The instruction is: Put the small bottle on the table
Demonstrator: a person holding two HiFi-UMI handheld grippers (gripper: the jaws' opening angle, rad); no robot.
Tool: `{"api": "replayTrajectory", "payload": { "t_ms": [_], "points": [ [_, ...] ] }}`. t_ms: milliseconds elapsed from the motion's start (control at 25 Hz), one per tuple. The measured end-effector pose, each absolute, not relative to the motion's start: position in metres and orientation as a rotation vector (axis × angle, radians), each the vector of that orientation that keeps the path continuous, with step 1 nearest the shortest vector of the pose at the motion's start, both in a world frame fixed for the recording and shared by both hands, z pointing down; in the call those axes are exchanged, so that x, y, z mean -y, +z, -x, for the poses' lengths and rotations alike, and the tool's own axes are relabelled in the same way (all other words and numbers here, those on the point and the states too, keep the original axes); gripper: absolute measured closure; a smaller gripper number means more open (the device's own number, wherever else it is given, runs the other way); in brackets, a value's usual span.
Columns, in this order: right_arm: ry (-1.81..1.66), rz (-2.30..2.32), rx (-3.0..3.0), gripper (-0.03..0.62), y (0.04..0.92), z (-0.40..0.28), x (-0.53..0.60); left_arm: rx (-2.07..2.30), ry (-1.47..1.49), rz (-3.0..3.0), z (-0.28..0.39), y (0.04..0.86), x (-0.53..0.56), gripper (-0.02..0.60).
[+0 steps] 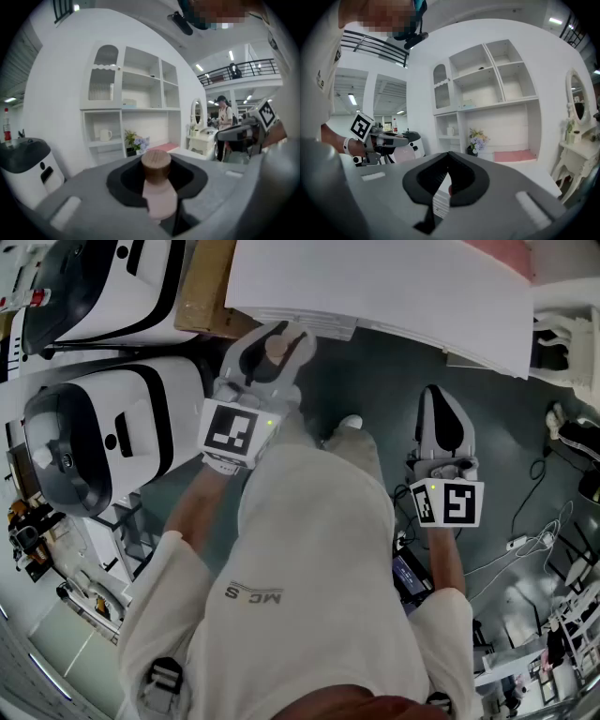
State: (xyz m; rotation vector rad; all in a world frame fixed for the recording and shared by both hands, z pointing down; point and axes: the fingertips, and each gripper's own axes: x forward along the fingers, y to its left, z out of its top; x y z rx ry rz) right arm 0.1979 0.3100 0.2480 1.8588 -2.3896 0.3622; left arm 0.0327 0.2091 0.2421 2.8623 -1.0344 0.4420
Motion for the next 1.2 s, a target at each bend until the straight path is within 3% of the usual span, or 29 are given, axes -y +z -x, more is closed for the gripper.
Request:
{"api": "replayTrajectory", "payload": {
  "t_ms": [560, 1200],
  "points": [
    [0.337, -1.938, 2.375, 0.602, 0.213, -0.012, -0.285, 0.906, 0.381, -2.891, 0.144, 0.22, -0.228, 0.469],
    [0.353, -1.97, 2.349, 0.602, 0.213, 0.052, -0.261, 0.913, 0.353, -2.862, 0.218, 0.217, -0.204, 0.469]
  ]
}}
